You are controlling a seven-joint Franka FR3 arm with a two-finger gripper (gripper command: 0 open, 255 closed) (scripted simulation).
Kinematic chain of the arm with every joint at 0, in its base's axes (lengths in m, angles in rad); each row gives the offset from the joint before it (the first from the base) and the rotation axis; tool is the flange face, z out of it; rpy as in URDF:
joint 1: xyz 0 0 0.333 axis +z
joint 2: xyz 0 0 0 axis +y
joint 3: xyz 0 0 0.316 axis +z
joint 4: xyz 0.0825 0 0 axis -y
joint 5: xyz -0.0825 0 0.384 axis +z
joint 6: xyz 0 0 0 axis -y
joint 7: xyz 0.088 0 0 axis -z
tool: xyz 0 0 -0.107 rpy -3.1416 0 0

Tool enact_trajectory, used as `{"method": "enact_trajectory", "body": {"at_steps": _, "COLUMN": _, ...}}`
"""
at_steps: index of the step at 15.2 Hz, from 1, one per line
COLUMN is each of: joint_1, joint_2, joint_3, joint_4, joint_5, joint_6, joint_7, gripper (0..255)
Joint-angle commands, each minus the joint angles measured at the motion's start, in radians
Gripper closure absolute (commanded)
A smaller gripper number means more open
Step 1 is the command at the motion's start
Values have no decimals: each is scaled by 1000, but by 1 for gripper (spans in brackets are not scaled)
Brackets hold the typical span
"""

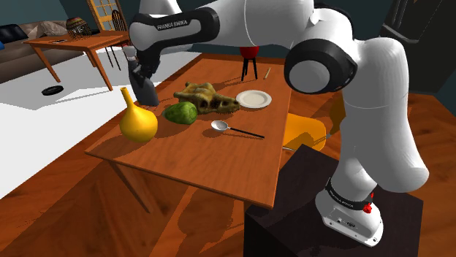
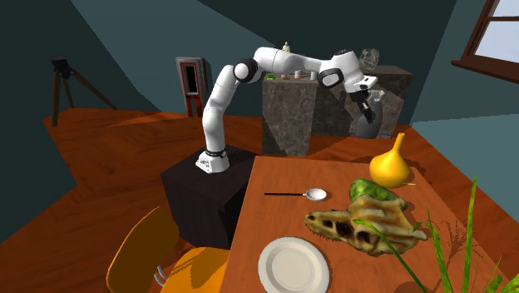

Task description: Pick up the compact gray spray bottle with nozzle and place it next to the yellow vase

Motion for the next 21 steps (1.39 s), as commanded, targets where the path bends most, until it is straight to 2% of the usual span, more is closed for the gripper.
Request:
{"method": "enact_trajectory", "body": {"at_steps": 1, "joint_1": 2, "joint_2": 3, "joint_3": 3, "joint_4": -20, "joint_5": 5, "joint_6": 23, "joint_7": -6, "gripper": 255}}
{"method": "enact_trajectory", "body": {"at_steps": 21, "joint_1": -7, "joint_2": 60, "joint_3": 55, "joint_4": -197, "joint_5": 86, "joint_6": 251, "joint_7": -87, "gripper": 255}}
